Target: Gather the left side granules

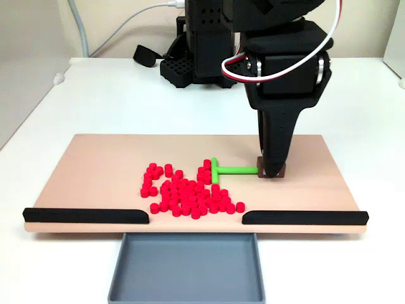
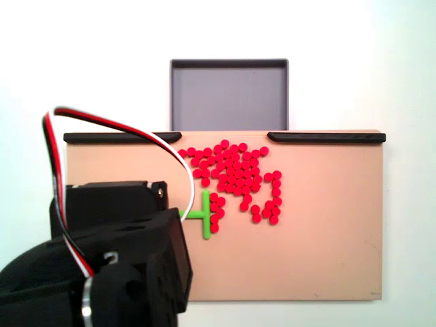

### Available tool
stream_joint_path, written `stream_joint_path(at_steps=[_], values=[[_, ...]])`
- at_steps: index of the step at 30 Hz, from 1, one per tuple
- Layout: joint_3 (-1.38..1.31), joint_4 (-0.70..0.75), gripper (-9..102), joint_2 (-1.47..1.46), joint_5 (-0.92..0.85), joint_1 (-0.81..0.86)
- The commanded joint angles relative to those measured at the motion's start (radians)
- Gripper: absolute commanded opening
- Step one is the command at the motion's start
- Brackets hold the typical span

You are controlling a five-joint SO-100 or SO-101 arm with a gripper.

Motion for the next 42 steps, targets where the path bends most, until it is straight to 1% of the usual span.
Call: stream_joint_path(at_steps=[1, 15, 32, 37, 40, 42], values=[[0.015, 0.008, 0, 0.029, -0.020, 0.015], [0.017, 0.014, 0, 0.041, -0.046, 0.029], [0.017, 0.021, 0, 0.178, -0.061, -0.112], [0.055, 0.054, 0, 0.259, -0.167, -0.146], [0.124, 0.061, 0, 0.362, -0.305, -0.141], [0.189, 0.061, 0, 0.449, -0.436, -0.124]])
